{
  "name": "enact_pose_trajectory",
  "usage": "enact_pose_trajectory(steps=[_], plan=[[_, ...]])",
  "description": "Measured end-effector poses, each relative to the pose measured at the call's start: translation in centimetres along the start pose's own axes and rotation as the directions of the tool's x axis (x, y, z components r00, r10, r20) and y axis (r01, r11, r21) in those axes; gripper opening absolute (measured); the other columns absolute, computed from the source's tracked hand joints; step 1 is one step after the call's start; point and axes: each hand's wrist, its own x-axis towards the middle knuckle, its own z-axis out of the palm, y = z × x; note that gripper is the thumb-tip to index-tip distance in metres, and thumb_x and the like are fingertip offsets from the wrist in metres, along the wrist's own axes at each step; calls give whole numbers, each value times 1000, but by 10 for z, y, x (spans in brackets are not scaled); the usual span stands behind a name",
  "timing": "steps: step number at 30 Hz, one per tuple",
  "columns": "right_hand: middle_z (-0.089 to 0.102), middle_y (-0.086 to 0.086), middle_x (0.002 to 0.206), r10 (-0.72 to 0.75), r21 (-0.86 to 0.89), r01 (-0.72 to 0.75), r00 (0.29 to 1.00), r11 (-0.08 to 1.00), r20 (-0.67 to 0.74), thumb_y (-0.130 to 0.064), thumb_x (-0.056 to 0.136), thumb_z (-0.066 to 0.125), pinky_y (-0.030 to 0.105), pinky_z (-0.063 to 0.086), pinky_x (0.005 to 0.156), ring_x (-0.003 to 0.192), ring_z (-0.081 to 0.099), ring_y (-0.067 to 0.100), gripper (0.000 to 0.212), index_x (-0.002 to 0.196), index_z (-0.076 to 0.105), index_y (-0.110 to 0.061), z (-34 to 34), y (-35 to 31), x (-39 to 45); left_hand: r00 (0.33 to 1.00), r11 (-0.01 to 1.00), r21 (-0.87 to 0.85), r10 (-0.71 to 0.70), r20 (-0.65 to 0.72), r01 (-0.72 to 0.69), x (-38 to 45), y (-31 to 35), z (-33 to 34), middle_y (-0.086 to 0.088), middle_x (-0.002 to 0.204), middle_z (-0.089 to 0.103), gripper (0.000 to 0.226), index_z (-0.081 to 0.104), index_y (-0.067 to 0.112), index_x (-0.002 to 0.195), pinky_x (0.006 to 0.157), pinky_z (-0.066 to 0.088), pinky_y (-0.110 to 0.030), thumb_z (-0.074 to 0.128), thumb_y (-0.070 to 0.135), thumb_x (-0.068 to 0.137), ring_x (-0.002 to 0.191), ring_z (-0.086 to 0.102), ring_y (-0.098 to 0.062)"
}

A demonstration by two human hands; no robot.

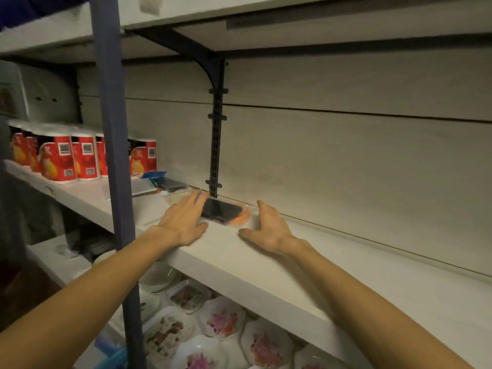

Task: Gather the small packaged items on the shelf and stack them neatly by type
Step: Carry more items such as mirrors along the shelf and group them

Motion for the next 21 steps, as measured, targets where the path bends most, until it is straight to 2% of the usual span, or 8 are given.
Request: enact_pose_trajectory(steps=[3, 6, 8, 10, 13, 16, 21], plan=[[31, 6, 161, 28, 6, -28, 999, 1000, 28, -54, 81, 72, 36, 28, 119, 148, 26, 25, 104, 158, 15, -11, 9, -5, 18, 996, 999, -12, 45, 82, -45, 22, -16, 10, -7, 168, 20, 79, 15, 20, 162, 120, 28, -41, 54, 46, 98, 152, 24, -27], [34, 6, 159, 105, 60, -109, 992, 992, 71, -57, 77, 74, 38, 32, 118, 146, 31, 26, 109, 159, 15, -16, 19, -11, 34, 984, 996, 0, 86, 157, -87, 40, -30, 16, -5, 149, 50, 58, 40, 24, 149, 106, 45, -42, 46, 54, 100, 134, 48, -26], [37, 4, 158, 153, 98, -161, 984, 982, 90, -58, 76, 74, 37, 35, 116, 143, 38, 27, 109, 159, 14, -18, 25, -14, 41, 982, 987, 64, 140, 127, -149, 48, -37, 18, -4, 134, 60, 50, 52, 24, 136, 95, 50, -39, 41, 58, 101, 120, 57, -24], [42, 3, 156, 184, 104, -193, 979, 976, 93, -59, 78, 71, 37, 38, 112, 138, 45, 27, 107, 159, 13, -18, 30, -17, 47, 980, 971, 134, 191, 45, -196, 53, -43, 24, -4, 127, 62, 55, 57, 22, 131, 89, 53, -39, 37, 63, 100, 113, 60, -23], [53, 3, 147, 185, 37, -187, 982, 982, 37, -61, 83, 64, 37, 45, 104, 128, 54, 29, 97, 156, 18, -18, 37, -21, 48, 972, 971, 103, 224, -70, -216, 58, -50, 36, -2, 125, 62, 55, 60, 22, 129, 86, 54, -39, 36, 63, 101, 110, 61, -23], [64, 4, 131, 123, -62, -126, 991, 990, -50, -56, 87, 62, 35, 50, 89, 111, 62, 29, 72, 144, 34, -23, 37, -26, 46, 964, 969, 74, 244, -105, -238, 60, -52, 40, -1, 125, 62, 52, 62, 24, 129, 85, 54, -37, 39, 61, 101, 111, 60, -22], [68, 7, 123, 80, -215, -104, 990, 971, -118, -55, 89, 59, 39, 52, 84, 109, 63, 32, 68, 143, 35, -22, 33, -35, 39, 946, 958, 41, 287, -152, -284, 65, -54, 46, 1, 119, 59, 51, 69, 25, 124, 85, 51, -36, 40, 60, 100, 112, 56, -20]])
